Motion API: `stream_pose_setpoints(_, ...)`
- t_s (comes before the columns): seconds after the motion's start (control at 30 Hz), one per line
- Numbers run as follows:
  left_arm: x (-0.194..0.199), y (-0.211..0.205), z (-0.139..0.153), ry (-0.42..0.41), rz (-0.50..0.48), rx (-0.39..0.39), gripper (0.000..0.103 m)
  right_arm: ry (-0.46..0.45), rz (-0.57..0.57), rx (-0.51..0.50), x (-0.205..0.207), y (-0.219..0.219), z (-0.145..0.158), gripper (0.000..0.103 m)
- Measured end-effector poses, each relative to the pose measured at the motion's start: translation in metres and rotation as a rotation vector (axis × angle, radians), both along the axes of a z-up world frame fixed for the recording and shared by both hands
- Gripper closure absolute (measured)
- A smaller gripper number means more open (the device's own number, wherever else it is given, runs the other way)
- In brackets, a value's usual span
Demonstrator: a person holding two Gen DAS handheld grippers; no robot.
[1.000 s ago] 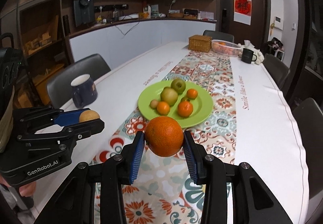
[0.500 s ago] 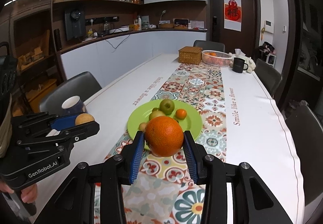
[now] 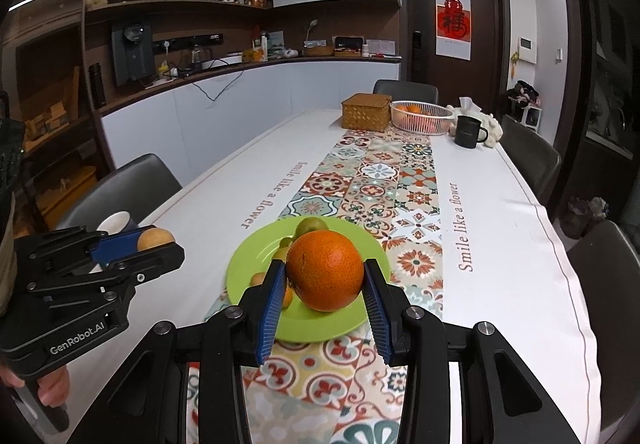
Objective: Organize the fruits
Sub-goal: 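Lift the pear and orange and carry both over the green plate, then lower both fruits onto the plate and open both tools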
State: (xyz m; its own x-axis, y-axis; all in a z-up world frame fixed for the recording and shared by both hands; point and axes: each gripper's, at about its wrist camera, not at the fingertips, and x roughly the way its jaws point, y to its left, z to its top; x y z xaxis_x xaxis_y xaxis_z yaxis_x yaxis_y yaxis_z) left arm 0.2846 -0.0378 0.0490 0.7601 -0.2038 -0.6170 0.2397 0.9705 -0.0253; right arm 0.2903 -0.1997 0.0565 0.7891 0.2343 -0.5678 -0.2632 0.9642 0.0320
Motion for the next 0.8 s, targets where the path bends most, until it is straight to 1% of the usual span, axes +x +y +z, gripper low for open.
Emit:
stream_pose_setpoints(0.33, 0.044, -0.001, -0.018, 0.036, -0.009, 0.033, 0.075, 0.054, -0.034, 0.005, 0.047, -0.003, -0.02, 0.063)
stream_pose_setpoints(0.57, 0.069, 0.005, -0.042, 0.081, -0.021, 0.032, 0.075, 0.117, -0.053, 0.003, 0.076, -0.005, -0.041, 0.063)
stream_pose_setpoints(0.8, 0.091, 0.009, -0.074, 0.145, -0.021, 0.042, 0.075, 0.167, -0.049, -0.014, 0.094, -0.001, -0.065, 0.063)
